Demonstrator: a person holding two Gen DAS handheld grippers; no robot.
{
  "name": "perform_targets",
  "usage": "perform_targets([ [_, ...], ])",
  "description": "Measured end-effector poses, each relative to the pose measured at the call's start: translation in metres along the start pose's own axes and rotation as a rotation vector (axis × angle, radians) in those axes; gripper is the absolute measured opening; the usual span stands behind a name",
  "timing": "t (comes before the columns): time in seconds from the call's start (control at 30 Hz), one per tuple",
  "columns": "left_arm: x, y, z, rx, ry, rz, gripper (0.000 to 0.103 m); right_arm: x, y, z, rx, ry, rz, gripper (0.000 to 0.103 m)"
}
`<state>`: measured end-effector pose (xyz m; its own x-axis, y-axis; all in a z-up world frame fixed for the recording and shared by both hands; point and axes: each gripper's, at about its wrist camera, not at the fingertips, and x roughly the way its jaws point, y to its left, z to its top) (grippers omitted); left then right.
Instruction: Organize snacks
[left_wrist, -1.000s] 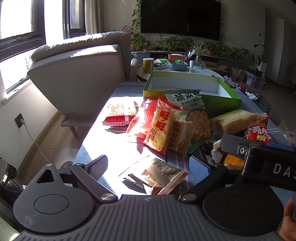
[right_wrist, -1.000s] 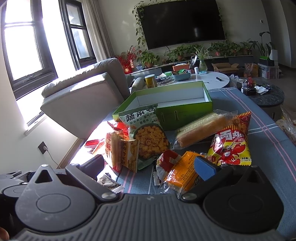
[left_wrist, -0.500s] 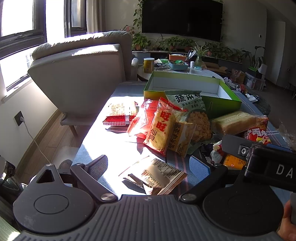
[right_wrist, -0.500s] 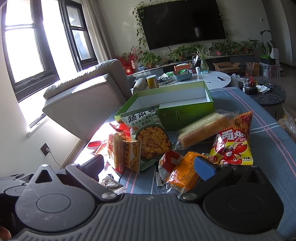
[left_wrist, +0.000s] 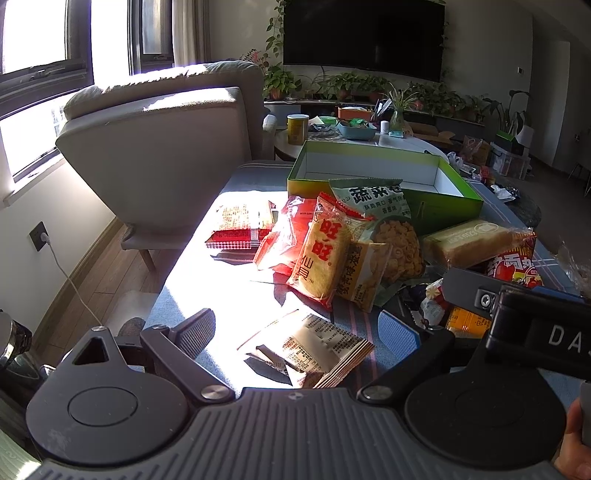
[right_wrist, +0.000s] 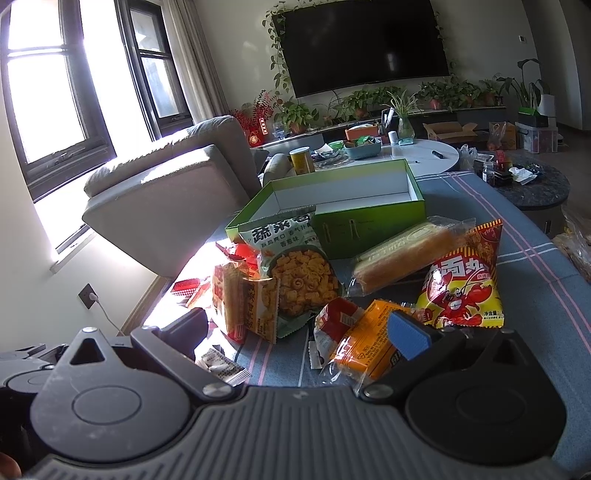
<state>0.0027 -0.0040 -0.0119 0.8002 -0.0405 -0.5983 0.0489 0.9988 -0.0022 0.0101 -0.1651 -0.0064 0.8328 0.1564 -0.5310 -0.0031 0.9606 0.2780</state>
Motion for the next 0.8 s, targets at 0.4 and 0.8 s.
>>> perform_targets([
  [0.4,0.0012,0.0012,-0.0006,0.001,0.003,0.003,0.094,0.0015,-0.0013,0.0000,0.010,0.009,-0.004,0.092],
  [0.8,0.0036,0.0095,0.0092,-0.007,-0.027,0.021,0.094,0.0090,-0.0082,0.0051,0.054,0.015,0.000,0.092],
])
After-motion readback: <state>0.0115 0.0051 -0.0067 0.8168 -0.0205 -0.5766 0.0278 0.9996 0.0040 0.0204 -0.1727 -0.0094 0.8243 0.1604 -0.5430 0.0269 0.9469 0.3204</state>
